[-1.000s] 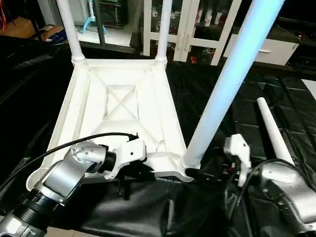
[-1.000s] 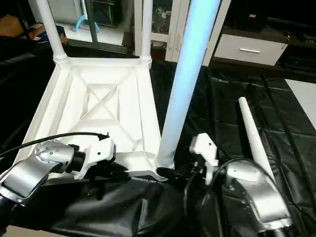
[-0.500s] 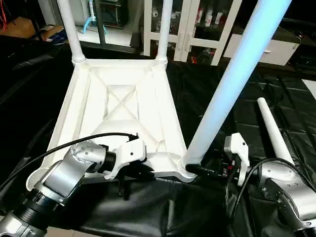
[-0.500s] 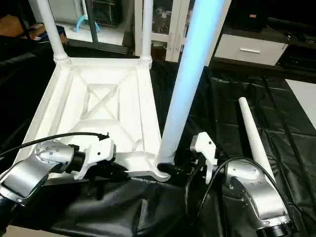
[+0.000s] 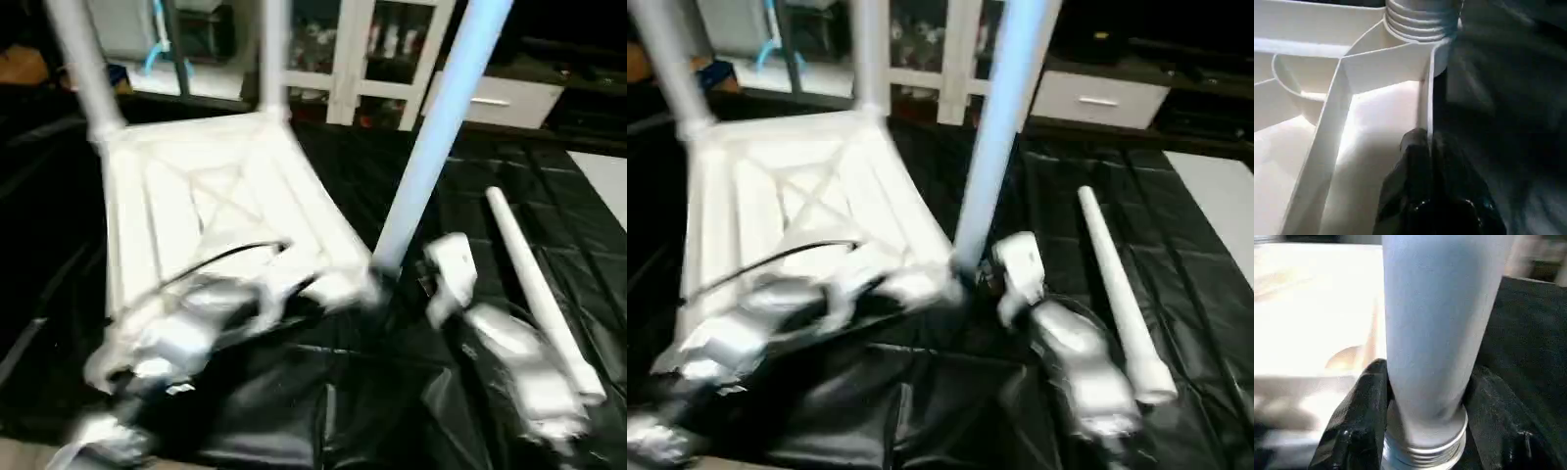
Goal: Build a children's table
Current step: Rotate leg to tighten
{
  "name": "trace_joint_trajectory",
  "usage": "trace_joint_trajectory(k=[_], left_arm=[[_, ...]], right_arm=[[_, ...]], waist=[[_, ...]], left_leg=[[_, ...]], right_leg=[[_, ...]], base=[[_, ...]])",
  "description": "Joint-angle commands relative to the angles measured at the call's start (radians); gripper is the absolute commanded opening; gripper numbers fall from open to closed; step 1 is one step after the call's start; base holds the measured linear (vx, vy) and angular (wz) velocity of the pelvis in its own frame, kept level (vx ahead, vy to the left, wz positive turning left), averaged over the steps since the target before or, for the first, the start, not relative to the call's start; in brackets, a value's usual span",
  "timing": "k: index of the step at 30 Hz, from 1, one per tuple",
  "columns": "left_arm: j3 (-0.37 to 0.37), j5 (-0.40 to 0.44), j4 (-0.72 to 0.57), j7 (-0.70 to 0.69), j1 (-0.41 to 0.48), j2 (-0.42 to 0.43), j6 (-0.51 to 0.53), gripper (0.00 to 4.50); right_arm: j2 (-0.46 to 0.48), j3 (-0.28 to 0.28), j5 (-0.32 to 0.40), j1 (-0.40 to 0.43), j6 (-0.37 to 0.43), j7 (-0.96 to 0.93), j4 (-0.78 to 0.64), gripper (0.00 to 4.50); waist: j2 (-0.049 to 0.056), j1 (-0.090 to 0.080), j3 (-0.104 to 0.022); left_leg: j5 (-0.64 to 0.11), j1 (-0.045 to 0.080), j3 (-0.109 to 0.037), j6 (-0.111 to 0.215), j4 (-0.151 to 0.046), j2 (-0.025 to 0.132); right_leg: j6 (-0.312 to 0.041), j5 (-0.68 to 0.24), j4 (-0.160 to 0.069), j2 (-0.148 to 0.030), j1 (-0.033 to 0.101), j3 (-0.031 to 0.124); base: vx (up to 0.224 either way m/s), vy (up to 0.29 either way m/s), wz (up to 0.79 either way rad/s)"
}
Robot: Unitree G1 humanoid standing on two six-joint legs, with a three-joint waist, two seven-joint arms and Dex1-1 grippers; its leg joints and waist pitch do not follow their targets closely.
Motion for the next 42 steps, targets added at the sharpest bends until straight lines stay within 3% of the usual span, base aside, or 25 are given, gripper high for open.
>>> trace_joint_trajectory(k=[1,3,4,6,7,10,12,14,17,18,19,20,22,26,33,42], left_arm=[[0.039,0.004,0.043,0.094,-0.007,-0.05,0.003,0.0],[0.029,0.009,0.046,0.104,-0.019,-0.086,0.012,0.0],[0.028,0.009,0.046,0.104,-0.02,-0.086,0.012,0.0],[0.015,0.019,0.041,0.095,-0.022,-0.083,0.024,0.0],[0.004,0.037,0.041,0.079,-0.016,-0.057,0.017,0.0],[-0.015,0.043,0.028,0.035,-0.001,-0.017,-0.013,0.0],[-0.048,0.048,0.017,-0.004,0.009,0.024,-0.065,0.0],[-0.063,0.043,0.005,-0.048,0.026,0.06,-0.067,0.0],[-0.1,0.019,-0.033,-0.202,0.065,0.145,-0.17,0.0],[-0.119,-0.008,-0.079,-0.303,0.096,0.204,-0.212,0.0],[-0.121,-0.016,-0.089,-0.322,0.102,0.214,-0.215,0.0],[-0.125,-0.038,-0.122,-0.376,0.12,0.248,-0.208,0.0],[-0.123,-0.057,-0.148,-0.415,0.134,0.276,-0.198,0.0],[-0.111,-0.109,-0.188,-0.473,0.148,0.31,-0.185,0.0],[-0.107,-0.129,-0.199,-0.502,0.149,0.327,-0.21,0.0],[-0.106,-0.128,-0.205,-0.513,0.148,0.333,-0.202,0.0]], right_arm=[[0.008,-0.071,-0.151,0.003,0.06,-0.245,0.079,1.9],[0.039,-0.04,-0.188,-0.018,0.038,-0.279,0.086,1.89],[0.039,-0.04,-0.188,-0.018,0.038,-0.279,0.086,1.89],[0.045,-0.024,-0.187,-0.028,0.004,-0.259,0.089,1.89],[0.053,-0.021,-0.105,-0.027,-0.03,-0.155,0.077,1.89],[0.007,0.007,-0.082,-0.002,-0.071,-0.038,0.021,2.59],[-0.011,0.003,-0.031,0.02,-0.062,0.014,-0.024,2.69],[-0.047,-0.003,-0.027,0.034,-0.068,0.043,-0.061,2.93],[-0.107,-0.036,0.062,0.048,-0.031,0.171,-0.103,3.15],[-0.158,-0.032,0.123,0.059,0.001,0.291,-0.124,3.25],[-0.17,-0.029,0.13,0.062,0.003,0.315,-0.128,3.37],[-0.219,-0.017,0.153,0.075,0.009,0.403,-0.138,3.44],[-0.276,-0.001,0.167,0.091,-0.002,0.499,-0.151,3.44],[-0.343,0.005,0.229,0.117,0.004,0.65,-0.178,3.44],[-0.384,0.029,0.262,0.107,0.0,0.767,-0.166,3.29],[-0.389,0.024,0.302,0.101,0.031,0.82,-0.156,2.57]], waist=[[-0.008,-0.005,-0.044],[-0.007,-0.004,-0.05],[-0.007,0.0,-0.054],[-0.005,0.001,-0.052],[0.002,0.003,-0.054],[0.0,0.005,-0.056],[-0.001,0.008,-0.057],[0.0,0.01,-0.058],[0.003,0.016,-0.06],[0.008,0.02,-0.059],[0.007,0.022,-0.06],[0.01,0.024,-0.059],[0.012,0.032,-0.054],[0.01,0.043,-0.052],[0.003,0.043,-0.048],[0.003,0.043,-0.055]], left_leg=[[-0.395,0.012,-0.055,-0.036,-0.091,0.063],[-0.367,0.009,-0.054,-0.03,-0.091,0.062],[-0.336,0.005,-0.051,-0.019,-0.09,0.064],[-0.316,-0.002,-0.048,-0.003,-0.094,0.066],[-0.306,-0.003,-0.047,0.003,-0.093,0.066],[-0.282,-0.009,-0.047,0.024,-0.093,0.069],[-0.234,-0.007,-0.041,0.051,-0.089,0.07],[-0.204,-0.009,-0.04,0.069,-0.088,0.071],[-0.161,-0.002,-0.037,0.088,-0.085,0.075],[-0.151,0.003,-0.036,0.101,-0.084,0.076],[-0.123,0.0,-0.035,0.111,-0.084,0.077],[-0.118,0.005,-0.034,0.115,-0.083,0.078],[-0.125,0.011,-0.03,0.107,-0.086,0.082],[-0.166,0.016,-0.029,0.085,-0.089,0.083],[-0.219,0.015,-0.031,0.047,-0.092,0.082],[-0.136,0.009,-0.032,0.075,-0.086,0.081]], right_leg=[[-0.076,-0.648,-0.101,-0.061,0.004,0.028],[-0.074,-0.604,-0.097,-0.058,0.003,0.029],[-0.084,-0.535,-0.091,-0.058,0.006,0.031],[-0.104,-0.459,-0.084,-0.057,0.01,0.032],[-0.117,-0.42,-0.079,-0.058,0.014,0.032],[-0.141,-0.349,-0.072,-0.059,0.025,0.033],[-0.177,-0.265,-0.064,-0.058,0.028,0.035],[-0.2,-0.233,-0.059,-0.061,0.032,0.036],[-0.226,-0.183,-0.051,-0.058,0.034,0.034],[-0.242,-0.152,-0.05,-0.058,0.033,0.034],[-0.255,-0.108,-0.04,-0.057,0.038,0.034],[-0.266,-0.094,-0.04,-0.057,0.034,0.033],[-0.286,-0.103,-0.039,-0.055,0.032,0.032],[-0.282,-0.146,-0.042,-0.058,0.032,0.033],[-0.241,-0.272,-0.055,-0.06,0.028,0.037],[-0.264,-0.173,-0.042,-0.061,0.035,0.034]], base=[[0.0,0.0,0.0],[0.0,0.0,0.0],[0.0,0.0,0.0],[0.0,0.0,0.0],[0.0,0.0,0.0],[0.0,0.0,0.0],[0.0,0.0,0.0],[0.0,0.0,0.0],[0.02,-0.005,0.01],[0.0,0.0,0.0],[0.0,0.0,0.0],[0.0,0.0,0.0],[0.0,0.0,0.0],[0.0,0.0,0.0],[0.0,0.0,0.0],[0.0,0.0,0.0]])
